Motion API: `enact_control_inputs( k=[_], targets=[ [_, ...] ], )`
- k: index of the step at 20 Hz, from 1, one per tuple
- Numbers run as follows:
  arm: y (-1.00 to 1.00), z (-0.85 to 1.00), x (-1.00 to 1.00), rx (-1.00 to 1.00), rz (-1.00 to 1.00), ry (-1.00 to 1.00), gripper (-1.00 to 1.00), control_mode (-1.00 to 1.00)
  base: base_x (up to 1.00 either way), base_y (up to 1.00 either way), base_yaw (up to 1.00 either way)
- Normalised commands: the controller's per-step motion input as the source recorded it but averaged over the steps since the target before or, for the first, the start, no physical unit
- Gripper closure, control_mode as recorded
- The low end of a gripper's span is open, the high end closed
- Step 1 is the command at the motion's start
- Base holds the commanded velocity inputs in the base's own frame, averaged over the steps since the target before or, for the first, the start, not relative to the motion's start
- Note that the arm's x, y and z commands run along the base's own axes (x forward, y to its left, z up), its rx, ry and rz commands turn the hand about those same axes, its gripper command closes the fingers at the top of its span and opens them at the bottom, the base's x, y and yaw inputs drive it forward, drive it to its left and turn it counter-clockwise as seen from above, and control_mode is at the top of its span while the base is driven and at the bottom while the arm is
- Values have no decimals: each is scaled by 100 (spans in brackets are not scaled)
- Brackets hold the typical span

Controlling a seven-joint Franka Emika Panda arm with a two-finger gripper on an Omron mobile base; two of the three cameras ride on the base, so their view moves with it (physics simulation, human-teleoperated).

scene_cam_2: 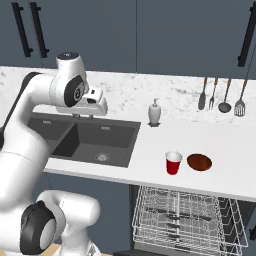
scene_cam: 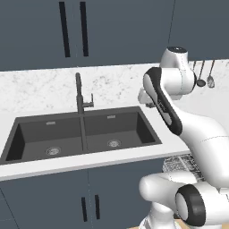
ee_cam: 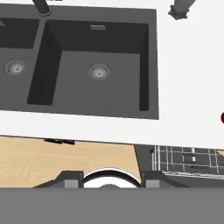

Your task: Pick up the cup and bowl from the counter, place them in the dishwasher, and close the dishwasher door.

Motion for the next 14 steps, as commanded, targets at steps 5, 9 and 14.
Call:
enact_control_inputs(
  k=[5, 9, 14],
  targets=[
    [-19, 0, -19, 3, 0, -2, -100, -100, 0, 0, 0],
    [-33, 1, -35, 11, -1, -12, -100, -100, 0, 0, 0],
    [-51, 3, -30, 13, -8, -14, -100, -100, 0, 0, 0]
  ],
)
